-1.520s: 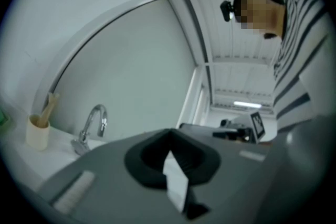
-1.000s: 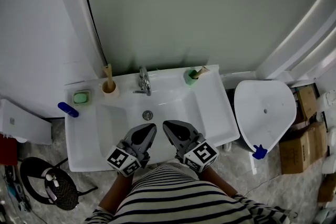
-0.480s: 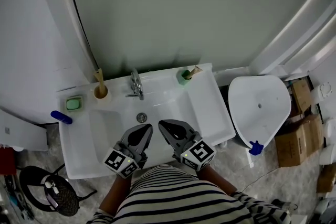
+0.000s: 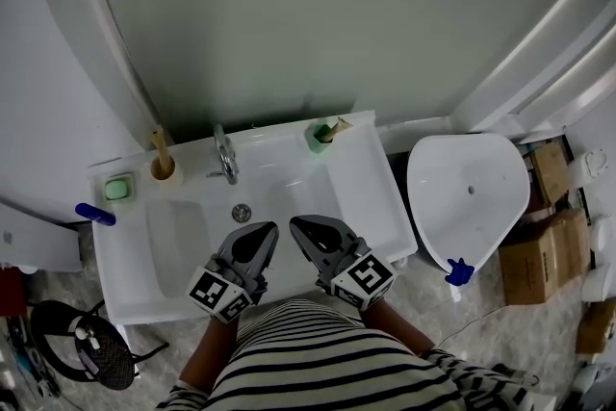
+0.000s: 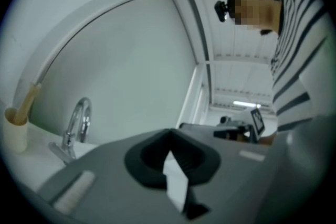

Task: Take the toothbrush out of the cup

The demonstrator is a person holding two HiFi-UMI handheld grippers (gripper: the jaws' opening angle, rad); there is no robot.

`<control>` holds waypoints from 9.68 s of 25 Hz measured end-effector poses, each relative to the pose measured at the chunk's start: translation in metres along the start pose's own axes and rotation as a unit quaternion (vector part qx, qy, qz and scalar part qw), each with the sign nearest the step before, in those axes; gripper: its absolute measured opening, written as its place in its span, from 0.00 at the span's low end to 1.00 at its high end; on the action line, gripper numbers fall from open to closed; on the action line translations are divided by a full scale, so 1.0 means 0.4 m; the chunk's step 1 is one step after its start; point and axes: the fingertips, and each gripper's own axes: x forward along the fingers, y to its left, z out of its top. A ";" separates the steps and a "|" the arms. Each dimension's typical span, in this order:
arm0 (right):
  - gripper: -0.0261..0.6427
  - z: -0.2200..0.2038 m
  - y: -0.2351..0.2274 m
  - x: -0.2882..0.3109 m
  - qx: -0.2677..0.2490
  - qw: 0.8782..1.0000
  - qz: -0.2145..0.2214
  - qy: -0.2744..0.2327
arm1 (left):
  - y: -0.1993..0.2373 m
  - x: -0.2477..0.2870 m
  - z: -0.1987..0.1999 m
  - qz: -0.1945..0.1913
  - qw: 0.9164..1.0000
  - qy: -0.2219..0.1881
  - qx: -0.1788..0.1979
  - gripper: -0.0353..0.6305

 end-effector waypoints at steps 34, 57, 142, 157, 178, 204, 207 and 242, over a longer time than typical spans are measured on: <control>0.05 0.003 -0.372 -0.329 0.030 0.998 0.059 -0.021 | -0.242 0.387 -0.113 0.068 0.997 0.027 0.040 0.06; 0.05 0.022 -0.460 -0.235 -0.079 0.995 0.035 0.055 | -0.140 0.429 -0.060 0.027 0.997 0.021 0.073 0.06; 0.33 -0.287 -0.803 0.169 -0.081 0.969 -0.004 0.231 | 0.024 0.486 -0.125 0.013 0.992 0.084 0.096 0.06; 0.13 -0.265 -0.807 0.183 -0.090 0.971 -0.015 0.220 | 0.032 0.481 -0.123 0.014 0.992 0.079 0.093 0.06; 0.12 -0.131 -0.808 0.145 -0.076 0.981 -0.036 0.177 | 0.031 0.474 -0.105 0.012 0.993 0.068 0.094 0.06; 0.12 0.133 -0.661 -0.035 -0.092 0.994 -0.041 0.050 | -0.045 0.459 -0.040 0.005 0.993 0.045 0.113 0.06; 0.12 0.135 -0.626 -0.058 -0.090 0.995 -0.031 0.042 | -0.059 0.457 -0.031 0.006 0.993 0.039 0.113 0.06; 0.12 0.048 -0.413 -0.203 -0.051 0.995 0.078 0.040 | -0.174 0.371 -0.063 0.102 0.986 0.032 0.125 0.06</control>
